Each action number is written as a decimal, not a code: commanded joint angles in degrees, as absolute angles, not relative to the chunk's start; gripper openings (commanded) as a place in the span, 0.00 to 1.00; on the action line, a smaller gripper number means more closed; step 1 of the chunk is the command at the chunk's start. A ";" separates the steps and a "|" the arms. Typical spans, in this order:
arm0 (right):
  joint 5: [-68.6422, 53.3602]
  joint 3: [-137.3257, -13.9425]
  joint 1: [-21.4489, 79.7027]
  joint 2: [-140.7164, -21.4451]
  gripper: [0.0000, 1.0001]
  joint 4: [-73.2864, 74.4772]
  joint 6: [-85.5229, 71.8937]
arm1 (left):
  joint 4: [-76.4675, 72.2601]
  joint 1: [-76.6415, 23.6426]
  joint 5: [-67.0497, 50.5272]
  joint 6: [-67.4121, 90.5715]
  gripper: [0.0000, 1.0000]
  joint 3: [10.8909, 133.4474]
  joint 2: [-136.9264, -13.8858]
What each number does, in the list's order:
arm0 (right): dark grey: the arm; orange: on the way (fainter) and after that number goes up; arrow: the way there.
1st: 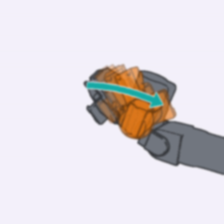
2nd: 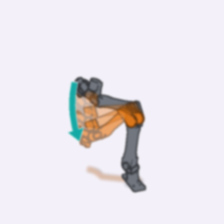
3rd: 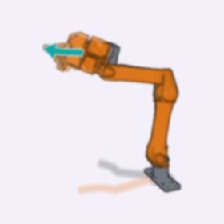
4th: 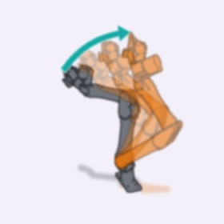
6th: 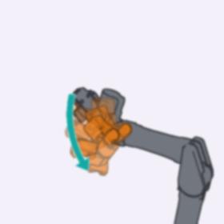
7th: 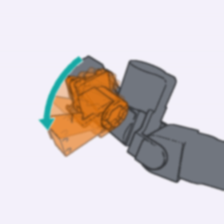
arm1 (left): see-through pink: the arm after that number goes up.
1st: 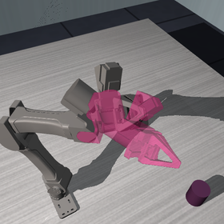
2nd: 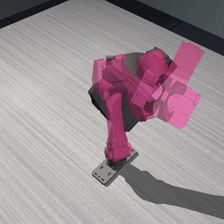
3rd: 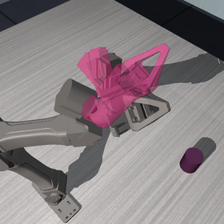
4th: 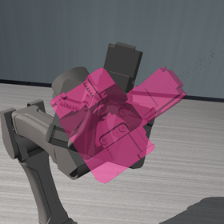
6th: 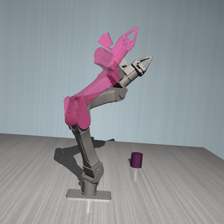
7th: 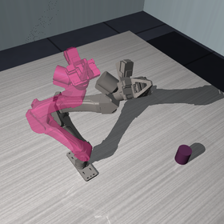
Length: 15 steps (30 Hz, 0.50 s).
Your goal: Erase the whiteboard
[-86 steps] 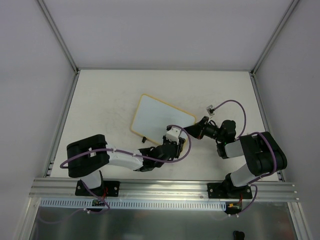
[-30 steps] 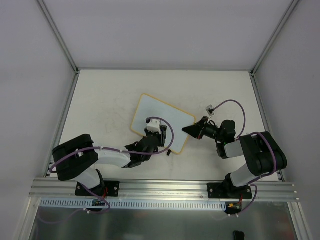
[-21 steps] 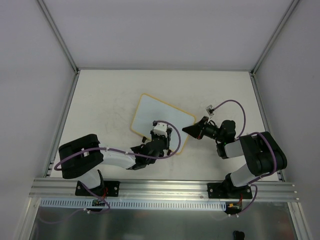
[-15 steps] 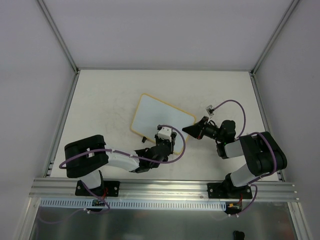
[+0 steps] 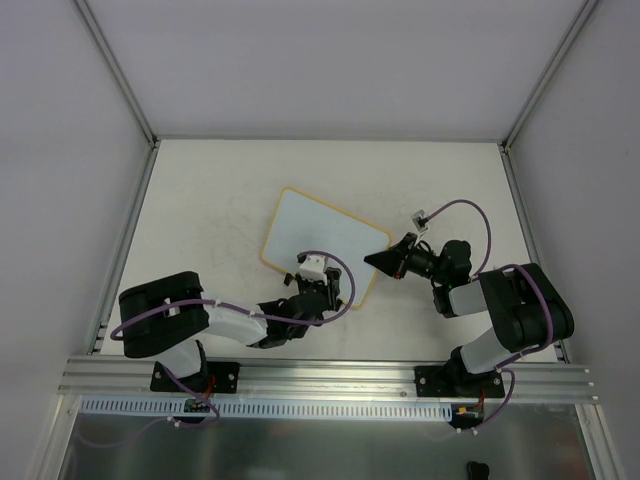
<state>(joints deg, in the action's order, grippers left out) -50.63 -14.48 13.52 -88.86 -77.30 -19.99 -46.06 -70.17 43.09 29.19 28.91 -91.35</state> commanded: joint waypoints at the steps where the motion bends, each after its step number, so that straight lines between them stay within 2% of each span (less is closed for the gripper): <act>1: -53.53 -14.41 14.24 -88.86 0.00 -87.71 -13.54 | -46.22 -66.28 46.58 31.03 0.00 24.62 -88.68; 7: -53.44 -14.59 14.15 -88.95 0.00 -87.80 -13.54 | -48.51 -64.78 46.23 27.69 0.00 24.78 -88.68; 15: -53.44 -14.33 14.24 -88.77 0.00 -87.72 -13.54 | -49.22 -68.90 42.37 24.88 0.00 33.48 -93.51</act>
